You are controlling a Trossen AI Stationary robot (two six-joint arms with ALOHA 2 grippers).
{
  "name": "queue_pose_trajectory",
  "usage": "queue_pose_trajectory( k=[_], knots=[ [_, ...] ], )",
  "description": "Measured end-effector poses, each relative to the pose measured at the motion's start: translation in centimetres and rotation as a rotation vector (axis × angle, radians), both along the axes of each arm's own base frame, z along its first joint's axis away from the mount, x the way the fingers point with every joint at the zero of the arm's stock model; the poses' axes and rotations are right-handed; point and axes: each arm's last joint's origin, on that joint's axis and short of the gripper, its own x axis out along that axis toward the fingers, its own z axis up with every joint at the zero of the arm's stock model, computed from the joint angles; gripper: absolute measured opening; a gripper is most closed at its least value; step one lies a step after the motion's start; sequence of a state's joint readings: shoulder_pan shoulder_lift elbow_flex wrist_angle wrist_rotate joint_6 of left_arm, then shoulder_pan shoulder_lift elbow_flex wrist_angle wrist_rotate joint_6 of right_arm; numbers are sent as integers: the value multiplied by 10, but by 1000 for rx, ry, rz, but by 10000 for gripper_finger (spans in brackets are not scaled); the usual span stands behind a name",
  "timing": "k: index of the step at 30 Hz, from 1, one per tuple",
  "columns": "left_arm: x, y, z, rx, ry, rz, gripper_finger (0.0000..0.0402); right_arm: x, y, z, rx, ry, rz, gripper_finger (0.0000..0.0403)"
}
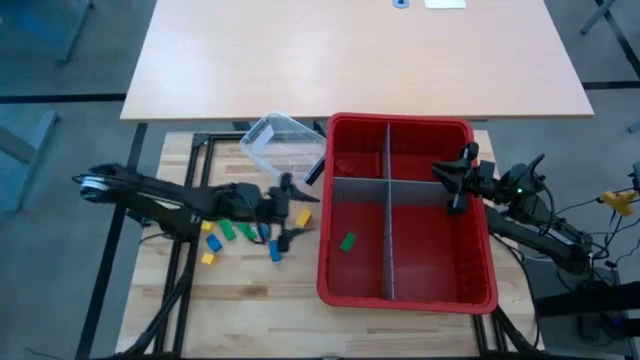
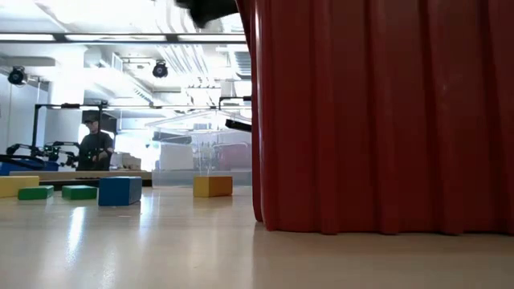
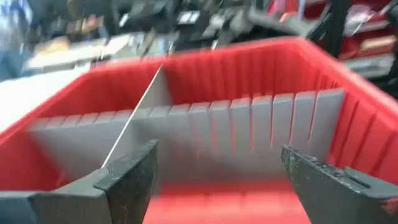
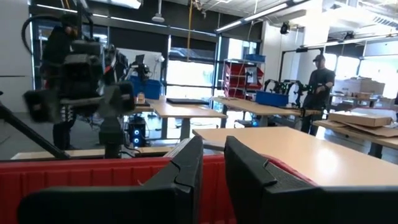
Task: Sort blocks
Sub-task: Put the right green block into the bottom left of the red bin
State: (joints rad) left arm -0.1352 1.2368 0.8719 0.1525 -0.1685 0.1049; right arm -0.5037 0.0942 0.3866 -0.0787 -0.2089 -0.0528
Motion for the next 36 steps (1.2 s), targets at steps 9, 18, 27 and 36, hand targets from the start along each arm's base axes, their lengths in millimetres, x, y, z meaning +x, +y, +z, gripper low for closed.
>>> queue_pose_trajectory(
  k=[9,18,27,36],
  knots=[
    [-83,9,-29,-145,518,369,309,0,0,-1,5,13,0,52],
    [-103,13,-96,-193,759,550,309,0,0,-1,6,12,0,65],
    [-123,16,-136,-346,869,731,309,0,0,-2,6,13,0,55],
    [-125,16,-141,-404,863,763,314,0,0,-2,7,13,0,44]
  ],
)
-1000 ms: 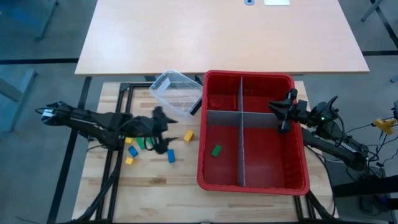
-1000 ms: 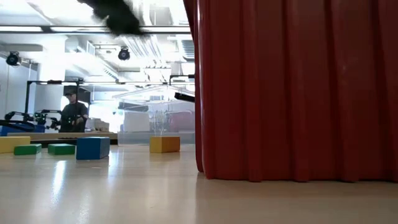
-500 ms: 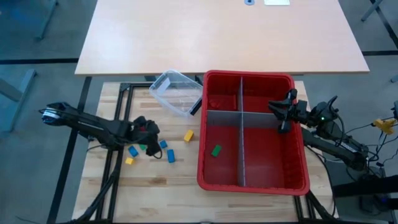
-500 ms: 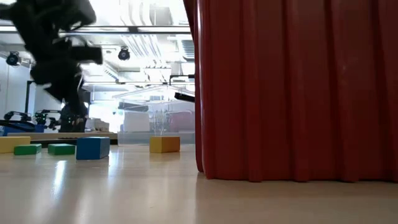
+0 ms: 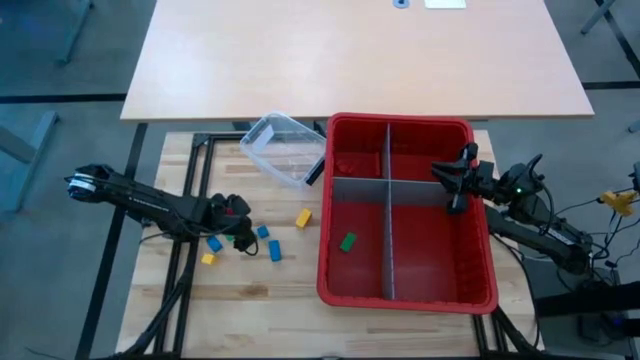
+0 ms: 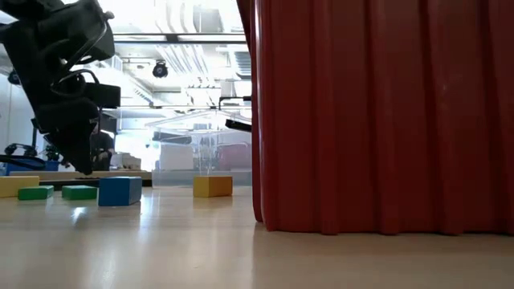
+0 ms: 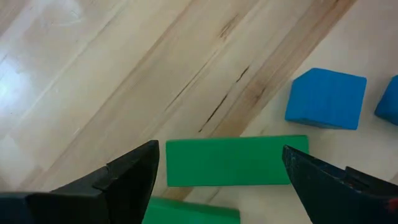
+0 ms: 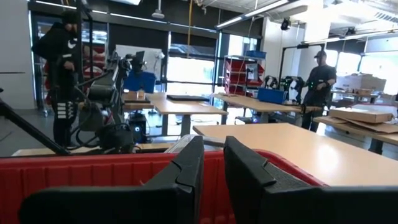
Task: Sort blocks
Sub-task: Put the right green block into the bottom left of the red bin
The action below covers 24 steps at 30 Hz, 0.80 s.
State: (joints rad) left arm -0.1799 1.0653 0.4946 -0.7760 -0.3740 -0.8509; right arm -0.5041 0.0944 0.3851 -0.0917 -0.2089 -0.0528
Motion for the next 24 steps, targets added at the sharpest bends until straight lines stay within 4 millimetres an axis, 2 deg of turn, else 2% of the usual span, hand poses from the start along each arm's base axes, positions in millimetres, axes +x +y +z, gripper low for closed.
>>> queue_pose_trajectory(
  k=[6,17,24],
  knots=[
    [0,0,0,-6,16,-37,315,0,0,0,7,-2,2,50],
    [1,-1,-5,43,126,-225,314,0,0,0,8,-2,2,66],
    [6,-4,-11,-27,152,-272,314,0,0,0,8,-2,2,57]
  ],
)
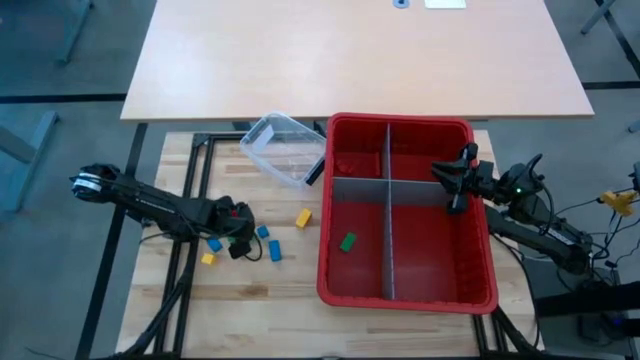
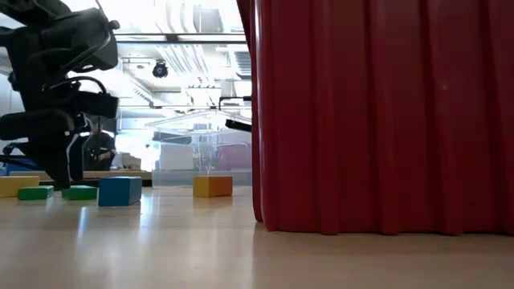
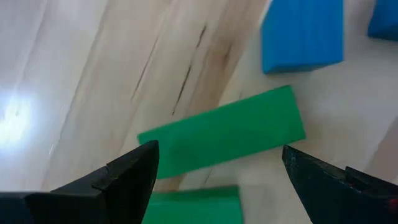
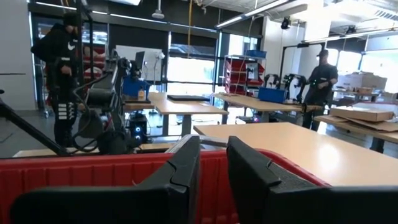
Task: Sort blocks
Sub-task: Put the right green block into the bottom left of the red bin
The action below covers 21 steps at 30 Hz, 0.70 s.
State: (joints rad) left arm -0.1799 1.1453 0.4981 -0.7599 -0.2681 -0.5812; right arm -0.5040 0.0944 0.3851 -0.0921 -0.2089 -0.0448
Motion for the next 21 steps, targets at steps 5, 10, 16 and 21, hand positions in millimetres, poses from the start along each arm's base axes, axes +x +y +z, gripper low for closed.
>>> queue_pose_trajectory(
  k=[5,10,16,21],
  knots=[
    [16,-3,8,29,5,-86,314,0,0,0,-1,0,0,48],
    [25,-4,5,37,85,-122,314,0,0,0,0,1,0,44],
    [26,-6,-10,-13,219,-135,313,0,0,0,-1,1,0,49],
    [35,-9,-11,-42,210,-156,313,1,-1,-2,1,7,0,59]
  ],
)
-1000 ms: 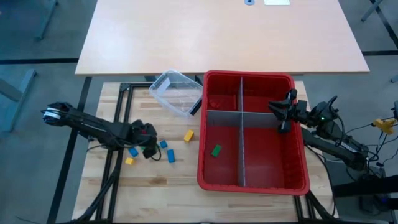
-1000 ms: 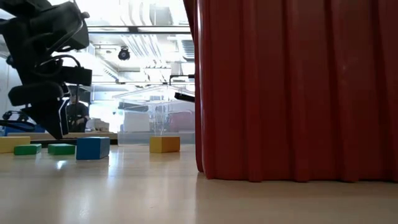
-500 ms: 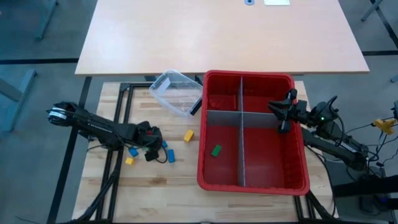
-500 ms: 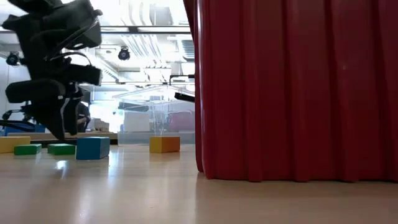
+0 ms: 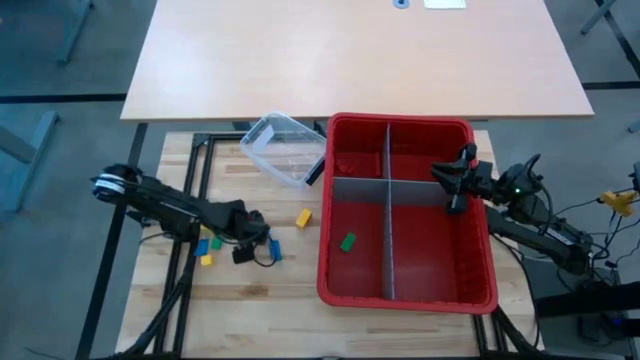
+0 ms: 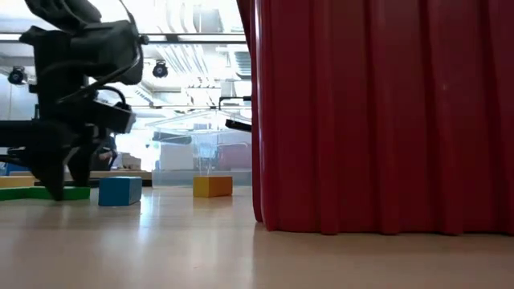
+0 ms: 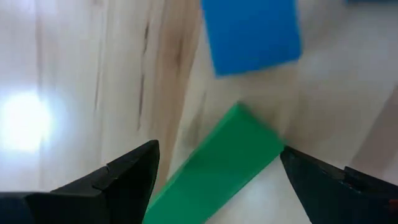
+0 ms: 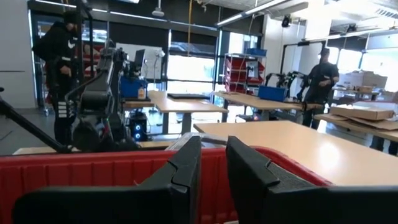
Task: Sort blocks
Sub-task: Put the right green block into the bottom left of the red bin
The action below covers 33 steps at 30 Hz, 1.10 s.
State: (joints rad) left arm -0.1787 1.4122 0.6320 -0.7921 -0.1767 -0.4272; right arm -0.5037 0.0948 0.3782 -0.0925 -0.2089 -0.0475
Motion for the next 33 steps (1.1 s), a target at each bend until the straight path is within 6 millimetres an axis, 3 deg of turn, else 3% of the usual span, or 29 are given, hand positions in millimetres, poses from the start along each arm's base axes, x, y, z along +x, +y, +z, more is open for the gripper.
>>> queue_pose_trajectory(
  k=[9,21,33],
  knots=[
    [19,-6,9,-89,-47,-2,312,1,0,-2,4,5,1,68],
    [7,-2,10,8,78,-7,311,1,0,-2,1,7,0,50],
    [4,-2,2,11,117,-65,311,1,-1,-3,5,7,1,70]
  ],
)
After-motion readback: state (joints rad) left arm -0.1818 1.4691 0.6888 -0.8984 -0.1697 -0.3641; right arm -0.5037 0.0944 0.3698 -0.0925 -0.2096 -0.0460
